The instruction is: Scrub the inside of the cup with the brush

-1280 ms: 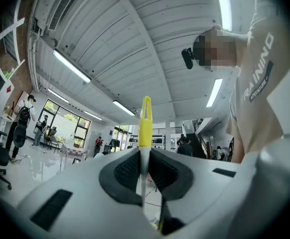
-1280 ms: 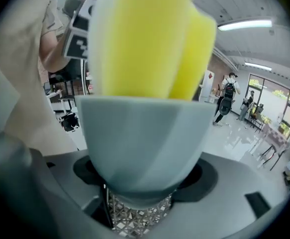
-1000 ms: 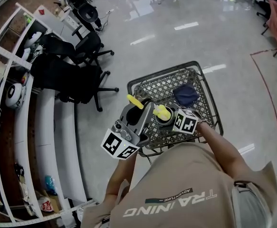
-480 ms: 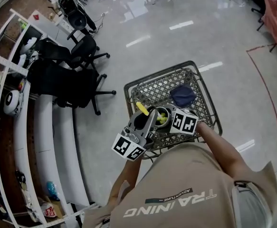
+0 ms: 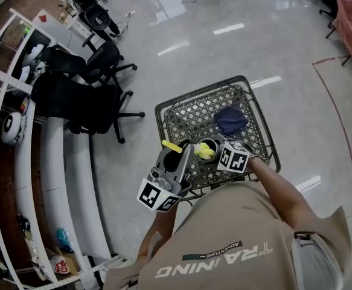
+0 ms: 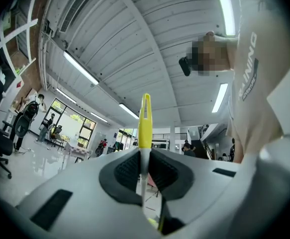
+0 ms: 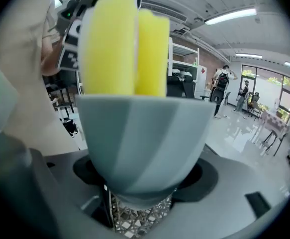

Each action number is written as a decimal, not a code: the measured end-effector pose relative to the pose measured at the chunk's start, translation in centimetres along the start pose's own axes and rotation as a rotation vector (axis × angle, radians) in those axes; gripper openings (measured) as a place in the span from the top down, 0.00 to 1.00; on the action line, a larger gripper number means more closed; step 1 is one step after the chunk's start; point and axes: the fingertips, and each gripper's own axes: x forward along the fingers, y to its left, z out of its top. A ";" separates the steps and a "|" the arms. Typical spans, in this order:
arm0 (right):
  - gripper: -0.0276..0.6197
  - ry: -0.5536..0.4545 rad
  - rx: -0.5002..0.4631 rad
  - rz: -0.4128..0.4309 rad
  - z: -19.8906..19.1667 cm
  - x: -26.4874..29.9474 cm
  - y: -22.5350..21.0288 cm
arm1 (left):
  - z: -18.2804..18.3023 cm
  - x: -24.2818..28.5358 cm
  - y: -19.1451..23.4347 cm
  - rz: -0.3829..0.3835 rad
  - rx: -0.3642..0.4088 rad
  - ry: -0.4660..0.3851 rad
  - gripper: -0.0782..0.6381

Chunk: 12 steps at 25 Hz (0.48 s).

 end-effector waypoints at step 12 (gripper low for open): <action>0.37 -0.008 0.136 0.047 -8.3 3.9 0.4 | -0.9 -6.4 5.0 0.226 -0.049 0.075 0.83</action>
